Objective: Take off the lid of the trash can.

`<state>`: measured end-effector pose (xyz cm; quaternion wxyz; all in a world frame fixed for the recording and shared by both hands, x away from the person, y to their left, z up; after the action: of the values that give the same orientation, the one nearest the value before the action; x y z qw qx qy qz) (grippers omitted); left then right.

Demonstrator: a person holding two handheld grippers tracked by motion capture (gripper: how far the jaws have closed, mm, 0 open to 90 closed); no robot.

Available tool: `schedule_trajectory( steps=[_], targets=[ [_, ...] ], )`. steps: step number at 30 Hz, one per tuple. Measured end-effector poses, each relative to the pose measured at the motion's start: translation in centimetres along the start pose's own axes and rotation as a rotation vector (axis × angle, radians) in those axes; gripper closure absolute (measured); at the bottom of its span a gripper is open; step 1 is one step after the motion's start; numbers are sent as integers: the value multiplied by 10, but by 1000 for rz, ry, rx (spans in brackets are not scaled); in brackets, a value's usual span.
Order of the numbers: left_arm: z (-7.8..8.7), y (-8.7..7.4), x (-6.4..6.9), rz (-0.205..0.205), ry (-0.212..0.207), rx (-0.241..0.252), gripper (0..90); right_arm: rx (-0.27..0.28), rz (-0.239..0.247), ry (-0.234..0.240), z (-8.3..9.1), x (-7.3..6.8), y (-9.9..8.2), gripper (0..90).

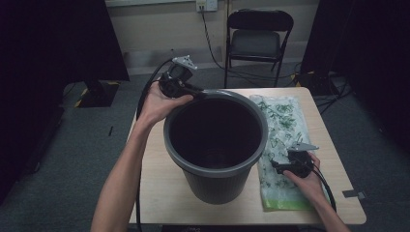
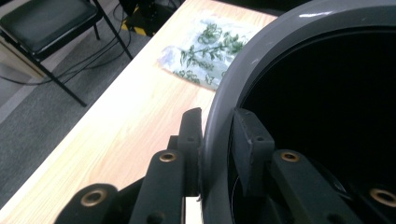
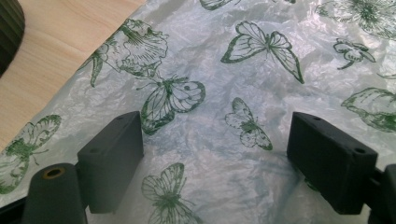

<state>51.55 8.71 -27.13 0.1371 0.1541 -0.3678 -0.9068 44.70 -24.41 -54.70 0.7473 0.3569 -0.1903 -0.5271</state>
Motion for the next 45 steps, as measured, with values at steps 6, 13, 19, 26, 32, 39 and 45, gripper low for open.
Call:
schedule_trajectory(
  steps=[6,13,19,26,32,39,45],
  targets=[
    [16,-4,-1,7,-8,11,774,1,1,0,0,0,0,178],
    [9,-6,1,16,-16,-34,712,0,0,0,0,0,0,178],
    [-13,-5,0,3,-30,-100,654,0,0,0,0,0,0,178],
    [-13,-5,0,32,-57,-84,733,0,1,0,0,0,0,178],
    [-2,-1,-1,40,-18,-34,751,1,-1,-2,0,0,0,179],
    [9,1,-1,75,-40,61,757,2,-5,-6,0,0,0,179],
    [15,1,-3,119,-85,132,774,2,-5,-6,0,0,0,178]
  ],
)
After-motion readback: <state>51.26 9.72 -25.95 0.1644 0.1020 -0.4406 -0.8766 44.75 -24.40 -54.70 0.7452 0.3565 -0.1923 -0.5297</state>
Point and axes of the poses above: each handheld gripper's, and its own axes: z roughly backward along the jaws, y roughly out of its top, x roughly to its right, the point moved 7 cm from there along -z, roughly forward along the jaws, and after that the axes turned 8 degrees about -z, right-handed, at the moved point
